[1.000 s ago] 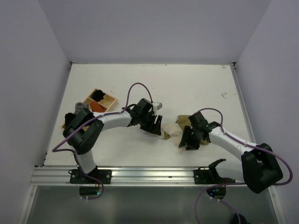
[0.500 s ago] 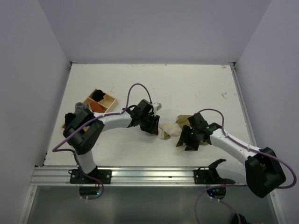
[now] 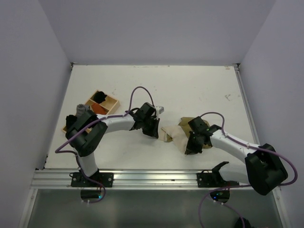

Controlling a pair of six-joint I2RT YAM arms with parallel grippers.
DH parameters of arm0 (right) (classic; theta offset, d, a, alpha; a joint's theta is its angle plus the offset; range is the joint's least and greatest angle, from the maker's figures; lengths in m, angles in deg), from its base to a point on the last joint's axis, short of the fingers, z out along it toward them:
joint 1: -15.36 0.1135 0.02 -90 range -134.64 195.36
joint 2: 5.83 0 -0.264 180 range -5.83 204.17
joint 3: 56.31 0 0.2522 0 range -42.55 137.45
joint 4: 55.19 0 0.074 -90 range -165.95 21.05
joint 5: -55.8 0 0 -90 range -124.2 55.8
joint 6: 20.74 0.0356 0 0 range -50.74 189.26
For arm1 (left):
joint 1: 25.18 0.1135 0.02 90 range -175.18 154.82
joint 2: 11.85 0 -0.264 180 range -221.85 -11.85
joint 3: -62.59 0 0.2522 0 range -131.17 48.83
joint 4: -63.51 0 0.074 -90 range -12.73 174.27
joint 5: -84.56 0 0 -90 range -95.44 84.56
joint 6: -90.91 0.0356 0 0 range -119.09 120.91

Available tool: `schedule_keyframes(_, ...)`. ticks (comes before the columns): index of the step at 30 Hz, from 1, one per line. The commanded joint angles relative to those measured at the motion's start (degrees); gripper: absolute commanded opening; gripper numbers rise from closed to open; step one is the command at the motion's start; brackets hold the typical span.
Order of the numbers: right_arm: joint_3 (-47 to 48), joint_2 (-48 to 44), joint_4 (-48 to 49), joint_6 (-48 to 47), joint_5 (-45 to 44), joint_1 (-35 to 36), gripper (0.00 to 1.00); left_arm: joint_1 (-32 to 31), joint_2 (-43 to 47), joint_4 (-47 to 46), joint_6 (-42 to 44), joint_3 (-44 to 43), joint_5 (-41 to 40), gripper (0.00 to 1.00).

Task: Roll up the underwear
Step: Flatten the underwear

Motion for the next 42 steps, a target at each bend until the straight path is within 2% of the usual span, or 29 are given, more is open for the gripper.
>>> schedule_keyframes(1,0.3,1.3,-3.2,-0.8,-5.4,0.5,0.00,-0.6,-2.6,8.9,1.6,-0.1,-6.8,0.00)
schedule_keyframes(3,3.6,1.1,-6.2,-3.0,-7.7,0.4,0.00,-0.4,-1.6,10.9,3.2,-2.3,-12.5,0.00)
schedule_keyframes(6,14.3,1.9,-13.4,-7.3,-15.4,0.3,0.00,0.7,-0.4,15.0,6.1,-8.4,-21.2,0.00)
schedule_keyframes(7,20.7,3.4,-16.3,-8.4,-17.6,0.1,0.00,1.2,-0.2,16.6,6.8,-10.7,-23.1,0.00)
schedule_keyframes(11,35.5,9.5,-20.8,-15.6,-24.4,-3.2,0.00,4.6,-1.7,19.9,8.2,-22.1,-31.9,0.00)
schedule_keyframes(13,42.4,12.0,-21.0,-17.2,-24.4,-5.4,0.00,6.5,-2.5,19.7,8.8,-28.6,-33.9,0.00)
schedule_keyframes(17,52.8,20.4,-18.8,-20.6,-20.0,-14.0,0.00,7.8,-7.9,19.5,11.2,-39.9,-39.1,0.00)
schedule_keyframes(21,66.3,28.8,-18.6,-25.6,-17.5,-16.5,0.00,8.8,-14.6,20.3,13.5,-52.8,-42.1,0.00)
schedule_keyframes(22,72.4,30.3,-20.4,-27.0,-18.4,-16.9,0.00,9.3,-15.6,20.5,13.0,-56.3,-42.1,0.00)
schedule_keyframes(25,81.5,34.2,-22.3,-28.9,-18.3,-18.5,0.00,12.4,-16.0,19.7,8.9,-58.5,-40.5,0.00)
schedule_keyframes(28,86.6,35.6,-23.2,-30.7,-17.7,-19.2,0.00,13.9,-15.4,16.8,9.7,-59.0,-39.8,0.00)
schedule_keyframes(31,85.9,34.7,-23.3,-31.0,-16.1,-19.2,0.00,13.9,-14.6,15.3,10.9,-58.5,-37.9,0.00)
schedule_keyframes(35,79.6,29.8,-21.5,-30.8,-14.0,-19.1,0.00,13.8,-11.7,15.3,11.7,-55.1,-35.0,0.00)
schedule_keyframes(42,66.8,16.4,-20.5,-30.4,-6.3,-18.9,0.00,11.1,3.4,16.2,8.4,-39.2,-35.2,0.00)
